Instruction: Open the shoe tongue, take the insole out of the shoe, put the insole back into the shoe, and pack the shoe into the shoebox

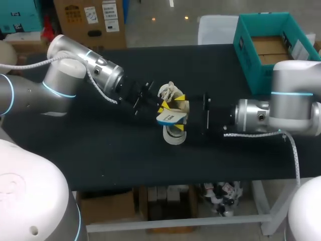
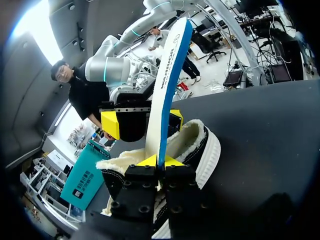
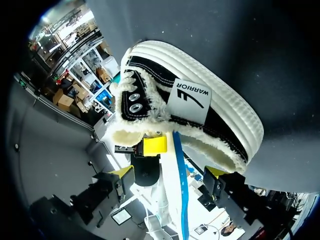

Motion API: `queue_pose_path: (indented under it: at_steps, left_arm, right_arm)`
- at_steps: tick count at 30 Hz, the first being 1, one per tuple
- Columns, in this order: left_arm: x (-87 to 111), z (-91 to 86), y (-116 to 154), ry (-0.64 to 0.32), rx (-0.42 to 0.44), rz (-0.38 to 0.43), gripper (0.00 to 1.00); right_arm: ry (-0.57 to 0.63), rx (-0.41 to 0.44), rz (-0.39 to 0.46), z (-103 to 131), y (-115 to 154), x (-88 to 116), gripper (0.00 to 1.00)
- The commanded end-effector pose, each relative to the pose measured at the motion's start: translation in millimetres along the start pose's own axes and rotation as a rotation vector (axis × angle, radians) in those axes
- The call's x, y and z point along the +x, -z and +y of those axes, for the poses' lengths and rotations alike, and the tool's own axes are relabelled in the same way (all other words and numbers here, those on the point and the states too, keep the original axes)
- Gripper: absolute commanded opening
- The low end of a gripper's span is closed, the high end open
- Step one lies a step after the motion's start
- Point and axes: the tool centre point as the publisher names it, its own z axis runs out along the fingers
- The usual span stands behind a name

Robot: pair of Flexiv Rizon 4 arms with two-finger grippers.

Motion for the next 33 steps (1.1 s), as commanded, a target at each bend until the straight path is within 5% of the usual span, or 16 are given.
queue_pose_path:
  at_steps: [1, 3, 5, 7, 12, 13, 15, 23, 24, 25, 26, 28, 33]
  left_arm:
    - [0.1, 2.0, -1.8, -0.001, 0.000, -0.005, 0.00]
    - [0.0, 1.8, -1.8, -0.002, 0.001, -0.006, 0.00]
    - [0.0, 1.8, -1.8, -0.002, 0.001, -0.006, 0.00]
    - [0.3, 1.5, -0.7, -0.002, 0.003, -0.009, 0.00]
    - [0.3, 1.5, 0.4, -0.003, 0.004, -0.011, 0.00]
    - [0.3, 1.5, 0.5, -0.003, 0.004, -0.011, 0.00]
    - [0.1, 1.6, 0.6, -0.004, 0.003, -0.011, 0.00]
    - [-1.6, -1.5, 1.1, 0.001, 0.014, -0.002, 0.00]
    - [-4.6, -11.7, 2.5, -0.013, 0.028, 0.000, 0.64]
    - [-5.3, -15.3, 3.0, -0.017, 0.033, -0.001, 0.76]
    - [-5.7, -17.9, 3.1, -0.023, 0.033, -0.003, 0.79]
    - [-6.1, -22.2, 3.4, -0.030, 0.041, -0.003, 0.60]
    - [-5.6, -28.0, 1.0, -0.043, 0.051, -0.002, 0.56]
  right_arm:
    - [0.002, -0.001, 0.005, -2.7, 4.3, -1.1, 0.78]
    - [-0.003, -0.001, 0.001, -0.7, 3.1, -0.4, 0.67]
    - [-0.003, -0.001, 0.001, -0.7, 3.1, -0.4, 0.67]
    - [-0.016, -0.004, -0.005, 4.3, 2.6, -1.3, 0.50]
    - [-0.027, -0.001, -0.003, 8.3, 3.2, -2.4, 0.43]
    - [-0.027, 0.000, -0.003, 8.6, 3.2, -2.4, 0.18]
    - [-0.027, 0.004, -0.003, 8.8, 3.2, -2.4, 0.00]
    - [-0.019, 0.002, -0.009, 8.5, 3.4, -1.6, 0.00]
    - [-0.015, 0.001, -0.010, 8.0, 3.8, -1.5, 0.00]
    - [-0.014, 0.000, -0.011, 7.9, 3.8, -1.5, 0.00]
    - [-0.014, 0.000, -0.012, 7.9, 3.9, -1.5, 0.00]
    - [-0.014, -0.002, -0.013, 7.9, 3.9, -1.9, 0.00]
    - [-0.014, -0.002, -0.013, 8.1, 3.9, -2.6, 0.00]
